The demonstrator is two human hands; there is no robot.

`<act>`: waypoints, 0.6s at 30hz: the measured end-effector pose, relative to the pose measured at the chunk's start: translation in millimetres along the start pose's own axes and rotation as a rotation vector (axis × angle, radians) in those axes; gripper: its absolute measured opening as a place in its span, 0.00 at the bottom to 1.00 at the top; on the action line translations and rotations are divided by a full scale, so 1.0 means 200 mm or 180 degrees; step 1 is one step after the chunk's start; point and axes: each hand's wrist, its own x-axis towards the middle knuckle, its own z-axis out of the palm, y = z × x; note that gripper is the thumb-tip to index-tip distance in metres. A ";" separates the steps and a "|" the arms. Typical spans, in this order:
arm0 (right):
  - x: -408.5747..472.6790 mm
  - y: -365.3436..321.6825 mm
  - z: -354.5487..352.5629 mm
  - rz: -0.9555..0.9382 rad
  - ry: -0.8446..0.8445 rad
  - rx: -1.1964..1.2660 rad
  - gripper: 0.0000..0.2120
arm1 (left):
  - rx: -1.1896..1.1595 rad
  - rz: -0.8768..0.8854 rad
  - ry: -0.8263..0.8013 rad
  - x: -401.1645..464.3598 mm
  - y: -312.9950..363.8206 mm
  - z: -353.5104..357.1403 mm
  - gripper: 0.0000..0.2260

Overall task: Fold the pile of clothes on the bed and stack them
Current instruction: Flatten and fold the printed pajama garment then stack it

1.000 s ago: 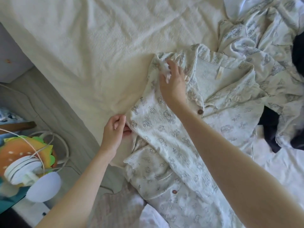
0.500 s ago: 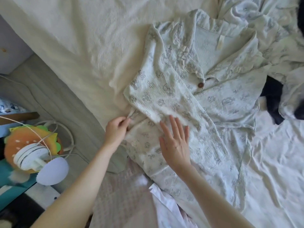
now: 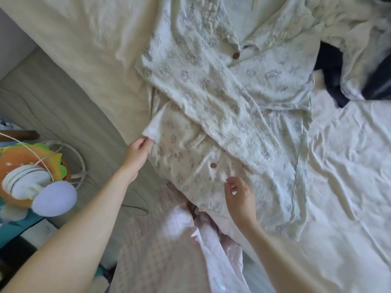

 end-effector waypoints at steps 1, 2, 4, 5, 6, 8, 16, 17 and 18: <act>-0.02 0.04 0.00 0.0125 0.0066 0.0113 0.09 | 0.0054 -0.0023 -0.0005 -0.03 -0.06 0.01 0.12; -0.03 0.09 0.00 0.0267 0.0182 0.0234 0.08 | 0.0088 -0.0054 -0.0008 -0.05 -0.12 0.02 0.12; -0.06 0.18 -0.03 0.0526 0.0500 0.0397 0.09 | 0.0099 -0.0114 0.0002 -0.10 -0.22 0.03 0.11; -0.07 0.24 -0.05 0.0606 0.0675 0.0388 0.09 | 0.0091 -0.0129 0.0002 -0.13 -0.25 0.04 0.10; -0.07 0.30 -0.08 0.0654 0.0860 0.0331 0.10 | 0.0075 -0.0142 0.0003 -0.14 -0.28 0.04 0.10; -0.06 0.42 -0.15 0.0761 0.1242 0.0228 0.09 | -0.0010 -0.0190 0.0003 -0.18 -0.31 0.05 0.11; 0.12 0.59 -0.37 0.1298 0.1358 0.0396 0.10 | -0.0916 -0.0841 -0.0268 -0.24 -0.27 0.06 0.18; 0.15 0.59 -0.39 0.1324 0.1282 0.0367 0.12 | -0.0912 -0.0982 -0.0345 -0.24 -0.26 0.06 0.20; 0.18 0.59 -0.39 0.1342 0.1171 0.0249 0.14 | -0.0860 -0.1079 -0.0383 -0.22 -0.25 0.07 0.20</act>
